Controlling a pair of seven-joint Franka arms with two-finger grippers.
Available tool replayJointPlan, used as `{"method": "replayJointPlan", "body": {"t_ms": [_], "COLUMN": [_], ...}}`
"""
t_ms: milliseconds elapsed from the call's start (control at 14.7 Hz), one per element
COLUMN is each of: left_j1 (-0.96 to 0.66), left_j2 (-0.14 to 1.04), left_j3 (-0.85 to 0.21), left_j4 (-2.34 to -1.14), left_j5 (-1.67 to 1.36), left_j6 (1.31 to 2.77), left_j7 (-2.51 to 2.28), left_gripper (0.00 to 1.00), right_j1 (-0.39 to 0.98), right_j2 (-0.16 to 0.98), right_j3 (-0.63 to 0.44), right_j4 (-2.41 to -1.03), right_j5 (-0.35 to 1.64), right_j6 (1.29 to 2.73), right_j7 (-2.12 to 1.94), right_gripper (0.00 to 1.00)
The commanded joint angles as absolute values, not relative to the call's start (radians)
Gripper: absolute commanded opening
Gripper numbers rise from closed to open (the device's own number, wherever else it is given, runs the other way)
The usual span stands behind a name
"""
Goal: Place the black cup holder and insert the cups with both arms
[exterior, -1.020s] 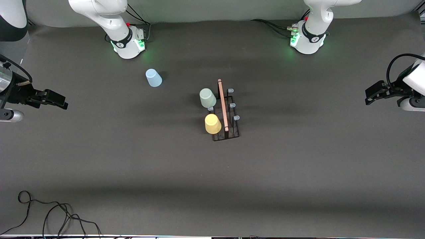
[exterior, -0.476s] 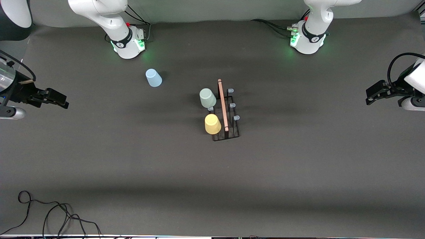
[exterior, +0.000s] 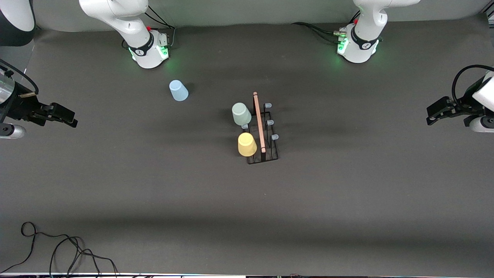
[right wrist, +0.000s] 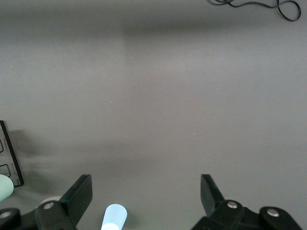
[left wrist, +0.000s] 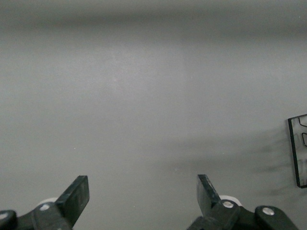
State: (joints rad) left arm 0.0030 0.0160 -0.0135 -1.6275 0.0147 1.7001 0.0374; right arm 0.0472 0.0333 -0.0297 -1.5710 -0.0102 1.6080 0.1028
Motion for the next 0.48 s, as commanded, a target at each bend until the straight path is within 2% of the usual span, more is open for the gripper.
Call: {"method": "replayJointPlan", "body": {"t_ms": [0,408], "left_j1": [0.000,0.002], "left_j2": [0.029,0.031], "left_j3": [-0.008,-0.008], "left_j4": [-1.601,-1.606], "left_j5": [0.011,0.011], "left_j6": [1.677,1.651], "left_j7": [0.012,0.021], "left_gripper": [1.00,1.00], "right_j1": [0.055,0.051], "right_j2": [0.020,0.015], "right_j3": [-0.025,-0.023], "right_j4": [-1.559,-1.557], "right_j5": [-0.020,-0.017], "right_j6": [1.614,1.621], "right_j7": [0.098,0.101], "right_gripper": [1.00,1.00]}}
